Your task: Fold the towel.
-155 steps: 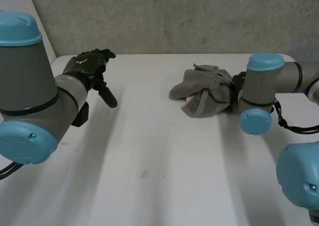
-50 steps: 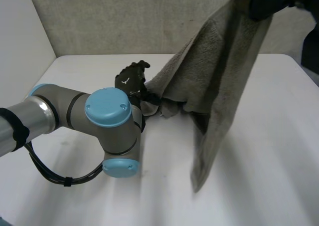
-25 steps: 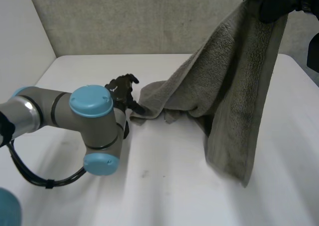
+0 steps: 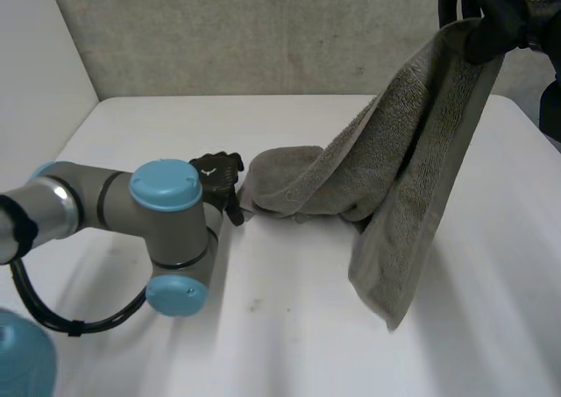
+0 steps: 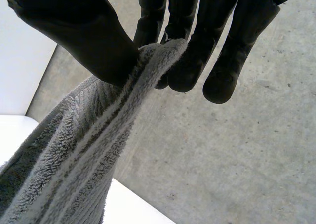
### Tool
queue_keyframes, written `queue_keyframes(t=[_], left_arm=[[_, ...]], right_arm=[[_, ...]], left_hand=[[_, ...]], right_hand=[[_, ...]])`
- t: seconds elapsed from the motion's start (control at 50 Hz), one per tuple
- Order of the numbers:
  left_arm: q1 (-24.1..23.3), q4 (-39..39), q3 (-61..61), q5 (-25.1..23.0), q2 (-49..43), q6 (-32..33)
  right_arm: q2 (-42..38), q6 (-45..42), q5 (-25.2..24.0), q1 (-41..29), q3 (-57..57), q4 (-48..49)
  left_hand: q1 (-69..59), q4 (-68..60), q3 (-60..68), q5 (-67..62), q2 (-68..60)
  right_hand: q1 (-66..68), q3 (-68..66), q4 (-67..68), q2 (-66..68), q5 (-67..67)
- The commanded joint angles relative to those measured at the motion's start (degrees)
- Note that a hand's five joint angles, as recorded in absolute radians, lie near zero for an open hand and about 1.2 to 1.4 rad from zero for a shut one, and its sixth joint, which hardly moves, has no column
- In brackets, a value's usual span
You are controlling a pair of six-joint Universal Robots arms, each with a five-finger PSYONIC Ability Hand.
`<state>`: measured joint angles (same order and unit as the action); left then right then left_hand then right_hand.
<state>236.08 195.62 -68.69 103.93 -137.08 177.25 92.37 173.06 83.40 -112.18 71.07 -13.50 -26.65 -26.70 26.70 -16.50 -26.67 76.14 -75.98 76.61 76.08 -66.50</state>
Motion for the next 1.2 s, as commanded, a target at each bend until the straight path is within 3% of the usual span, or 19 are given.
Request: queue_keyframes(t=[0.02,0.3,0.5,0.9,0.94,1.04,1.2], left_arm=[[-0.01,-2.43,6.71,-1.97,-5.38,1.34],[0.26,-5.78,12.61,-3.47,-10.58,2.23],[0.70,-6.21,16.91,-3.47,-12.42,2.31],[2.37,-11.48,23.51,-5.31,-15.93,4.51],[2.37,-11.84,23.95,-5.49,-16.11,4.86],[2.37,-11.93,25.79,-5.58,-16.90,5.30],[2.37,-12.37,27.11,-6.11,-17.61,5.48]], right_arm=[[0.00,0.00,0.09,0.03,0.65,0.49],[-0.17,0.00,-0.61,1.61,2.14,2.07],[-0.17,0.00,-1.84,2.58,3.46,2.95],[-0.61,-0.09,-2.02,3.02,3.64,3.83],[-0.88,-0.09,-2.10,3.02,3.64,3.92],[-1.40,-0.09,-2.10,3.02,3.72,3.92],[-1.84,-0.09,-2.02,3.02,3.72,4.00]], left_hand=[[-4.08,-4.03,4.04,-4.23,-4.07],[-5.60,-5.55,5.55,-5.75,-5.58],[-15.85,-15.80,15.81,-16.00,-15.84],[-16.36,-16.31,16.31,-16.51,-16.35],[-17.88,-17.83,17.83,-18.03,-17.86],[-36.36,-36.31,36.32,-36.51,-36.35],[-41.24,-41.19,41.19,-41.38,-41.22]], right_hand=[[3.86,-4.02,3.39,3.92,-3.50],[3.86,-4.02,3.39,3.92,-3.50],[3.86,-4.02,3.39,3.92,-3.50],[3.86,-4.02,3.39,3.92,-3.50],[3.86,-4.02,3.39,3.92,-3.50],[3.86,-4.02,3.39,3.92,-3.50],[3.86,-4.02,3.39,3.92,-3.50]])
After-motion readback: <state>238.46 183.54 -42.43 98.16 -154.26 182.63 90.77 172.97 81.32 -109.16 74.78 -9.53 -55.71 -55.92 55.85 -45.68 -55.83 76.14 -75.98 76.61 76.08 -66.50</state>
